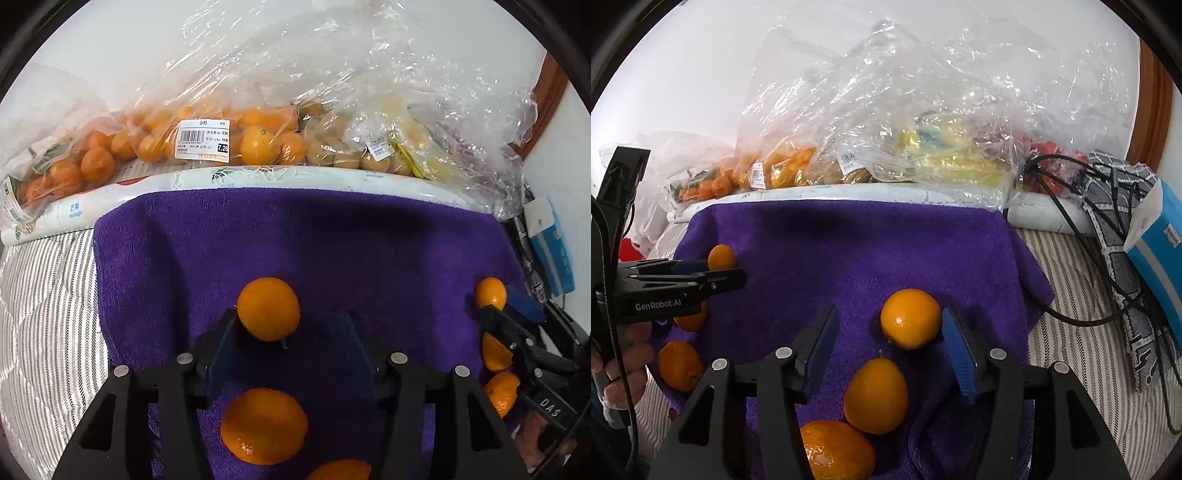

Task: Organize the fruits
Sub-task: 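Lower both oranges onto the purple towel and open both tools, then withdraw both open tools from the towel toward the loose fruit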

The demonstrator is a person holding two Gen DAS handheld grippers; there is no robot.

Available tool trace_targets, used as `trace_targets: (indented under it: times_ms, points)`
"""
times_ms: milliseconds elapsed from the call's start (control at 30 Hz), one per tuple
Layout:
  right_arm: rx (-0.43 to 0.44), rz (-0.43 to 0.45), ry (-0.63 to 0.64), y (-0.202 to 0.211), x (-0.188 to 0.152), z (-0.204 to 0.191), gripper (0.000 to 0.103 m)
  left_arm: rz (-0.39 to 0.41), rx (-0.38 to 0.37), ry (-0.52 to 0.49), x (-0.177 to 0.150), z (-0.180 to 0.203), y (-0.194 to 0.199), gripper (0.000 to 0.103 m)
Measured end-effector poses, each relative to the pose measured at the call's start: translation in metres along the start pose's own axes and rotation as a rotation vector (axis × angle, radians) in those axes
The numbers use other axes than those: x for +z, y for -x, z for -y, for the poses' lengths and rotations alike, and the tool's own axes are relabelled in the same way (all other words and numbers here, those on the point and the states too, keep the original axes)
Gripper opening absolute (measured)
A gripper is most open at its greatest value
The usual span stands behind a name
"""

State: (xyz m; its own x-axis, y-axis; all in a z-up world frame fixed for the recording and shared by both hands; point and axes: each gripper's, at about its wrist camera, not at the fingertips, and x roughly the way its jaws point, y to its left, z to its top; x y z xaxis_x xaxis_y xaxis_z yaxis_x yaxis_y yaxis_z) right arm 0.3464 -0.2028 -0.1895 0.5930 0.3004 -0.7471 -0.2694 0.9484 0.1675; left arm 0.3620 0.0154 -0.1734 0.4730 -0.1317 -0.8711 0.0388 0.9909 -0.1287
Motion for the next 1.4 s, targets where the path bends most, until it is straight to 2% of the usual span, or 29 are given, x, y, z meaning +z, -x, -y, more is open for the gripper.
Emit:
trace_targets:
  times_ms: [167,433,600,1133,1267,1400]
  points:
    - [0.004,0.023,0.007,0.009,0.003,-0.006,0.061,0.029,0.008,-0.005,0.0,-0.005,0.018,0.057]
    - [-0.026,0.104,-0.036,0.048,0.009,-0.012,0.064,0.081,0.013,0.004,-0.009,-0.01,0.061,0.058]
    - [-0.06,0.109,-0.044,0.075,0.007,-0.025,0.068,0.119,0.038,-0.013,-0.023,-0.002,0.092,0.058]
    - [-0.082,0.187,-0.026,0.169,-0.034,-0.058,0.068,0.243,0.056,0.005,-0.083,0.004,0.18,0.057]
    - [-0.045,0.181,-0.06,0.186,-0.044,-0.057,0.068,0.265,0.033,0.009,-0.097,0.004,0.196,0.057]
    - [-0.055,0.177,-0.037,0.199,-0.055,-0.063,0.068,0.289,0.013,0.001,-0.11,0.004,0.209,0.057]
